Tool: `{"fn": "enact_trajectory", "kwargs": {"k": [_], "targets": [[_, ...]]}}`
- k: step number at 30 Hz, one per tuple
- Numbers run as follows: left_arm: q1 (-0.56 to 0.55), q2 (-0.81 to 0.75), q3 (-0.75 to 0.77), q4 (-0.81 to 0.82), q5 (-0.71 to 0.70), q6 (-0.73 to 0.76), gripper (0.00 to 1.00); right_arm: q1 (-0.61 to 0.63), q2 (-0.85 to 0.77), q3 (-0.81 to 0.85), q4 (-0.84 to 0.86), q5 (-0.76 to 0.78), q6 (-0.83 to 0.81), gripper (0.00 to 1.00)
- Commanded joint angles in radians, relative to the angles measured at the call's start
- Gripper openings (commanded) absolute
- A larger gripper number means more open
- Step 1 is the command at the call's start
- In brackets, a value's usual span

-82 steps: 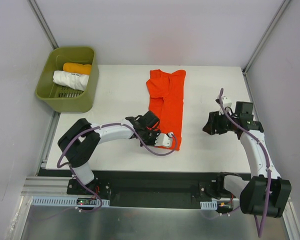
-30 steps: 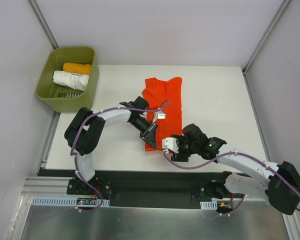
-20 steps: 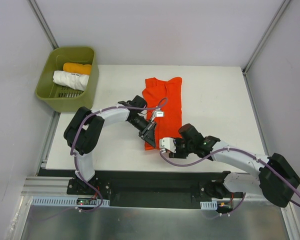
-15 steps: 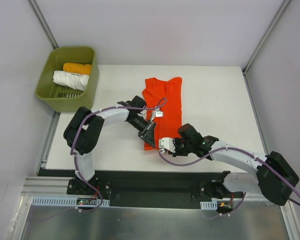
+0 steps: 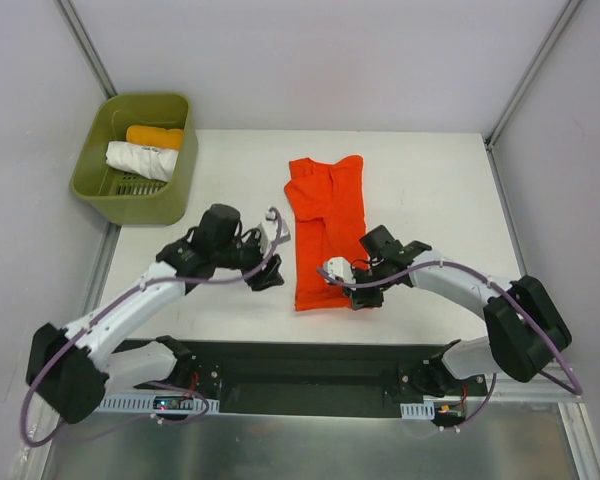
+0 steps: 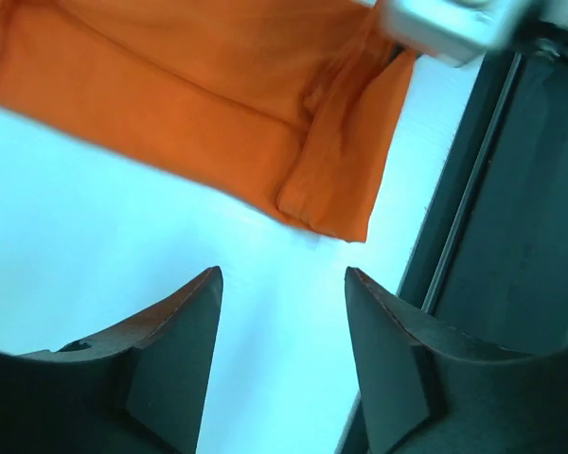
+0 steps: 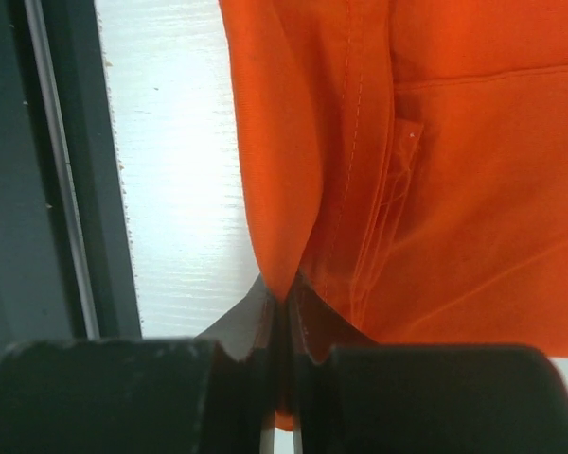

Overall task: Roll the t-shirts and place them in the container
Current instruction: Roll the T-shirt to the center of the board.

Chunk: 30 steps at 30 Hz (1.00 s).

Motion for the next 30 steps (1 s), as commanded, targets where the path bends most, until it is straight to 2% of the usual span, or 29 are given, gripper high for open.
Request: {"fn": "enact_trajectory", "kwargs": {"k": [1, 4, 9, 15, 22, 28, 30], "targets": [[-0.178, -0.150, -0.229, 0.235, -0.231, 0.158, 0.57, -0.036, 0.059, 0.079, -0.125, -0.135, -0.030, 0.02], [-0.258, -0.132, -0.338, 0.416, -0.263, 0.218, 0.59, -0.072, 0.102, 0.105, -0.145, -0.158, 0.001, 0.02], [-0.330, -0.031, -0.349, 0.562, -0.231, 0.200, 0.61, -0.080, 0.106, 0.101, -0.160, -0.137, -0.027, 0.02], [-0.380, 0.038, -0.356, 0.622, -0.190, 0.221, 0.60, -0.080, 0.100, 0.102, -0.165, -0.131, -0.008, 0.02], [-0.416, 0.133, -0.320, 0.619, -0.138, 0.247, 0.57, -0.086, 0.118, 0.115, -0.159, -0.118, 0.002, 0.02], [-0.432, 0.239, -0.287, 0.677, -0.211, 0.272, 0.53, -0.086, 0.133, 0.119, -0.142, -0.144, 0.044, 0.02], [-0.432, 0.256, -0.266, 0.676, -0.211, 0.274, 0.37, -0.086, 0.139, 0.113, -0.142, -0.152, 0.050, 0.02]]}}
